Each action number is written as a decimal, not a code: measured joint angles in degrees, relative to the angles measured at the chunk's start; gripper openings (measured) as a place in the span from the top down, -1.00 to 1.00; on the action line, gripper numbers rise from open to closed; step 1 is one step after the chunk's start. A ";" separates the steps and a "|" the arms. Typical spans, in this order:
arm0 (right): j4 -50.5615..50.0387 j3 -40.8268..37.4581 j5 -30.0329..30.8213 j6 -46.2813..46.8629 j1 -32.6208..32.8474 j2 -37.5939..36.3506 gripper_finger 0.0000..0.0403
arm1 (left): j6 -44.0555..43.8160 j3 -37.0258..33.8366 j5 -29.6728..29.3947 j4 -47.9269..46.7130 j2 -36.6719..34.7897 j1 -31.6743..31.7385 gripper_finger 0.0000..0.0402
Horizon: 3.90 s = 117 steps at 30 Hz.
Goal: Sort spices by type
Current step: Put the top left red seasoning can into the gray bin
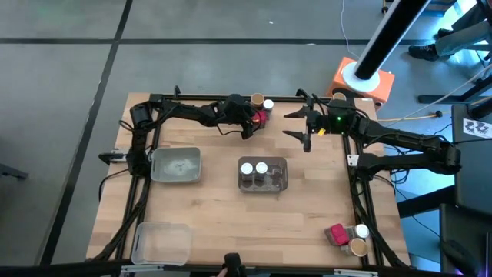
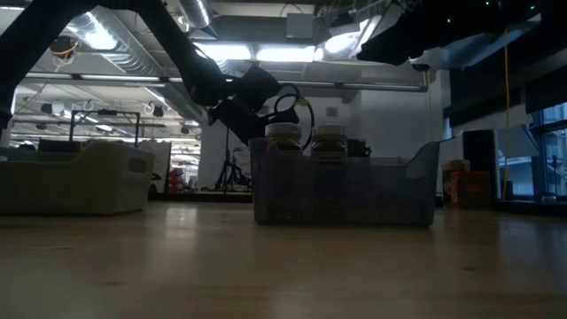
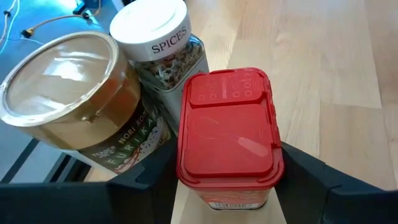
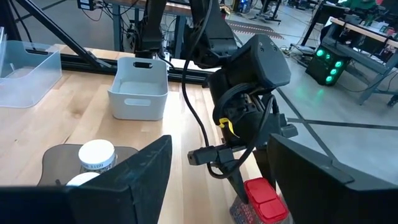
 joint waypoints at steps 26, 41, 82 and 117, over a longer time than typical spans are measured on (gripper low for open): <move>-1.36 0.00 0.11 1.98 0.02 0.02 -0.31 | -10.64 -0.07 -19.45 -26.50 -24.10 -14.49 0.01; -1.18 0.02 0.17 5.42 0.02 0.02 -0.31 | -29.47 -0.07 -38.84 -47.86 -37.50 -33.72 0.01; -1.27 0.00 0.22 7.32 -0.02 0.13 -0.31 | -96.00 -11.36 -35.36 -98.44 -44.37 -53.72 0.01; -0.02 0.02 0.20 7.54 0.02 1.86 -0.31 | -94.45 -24.58 -36.30 -86.69 -47.07 -54.37 -0.24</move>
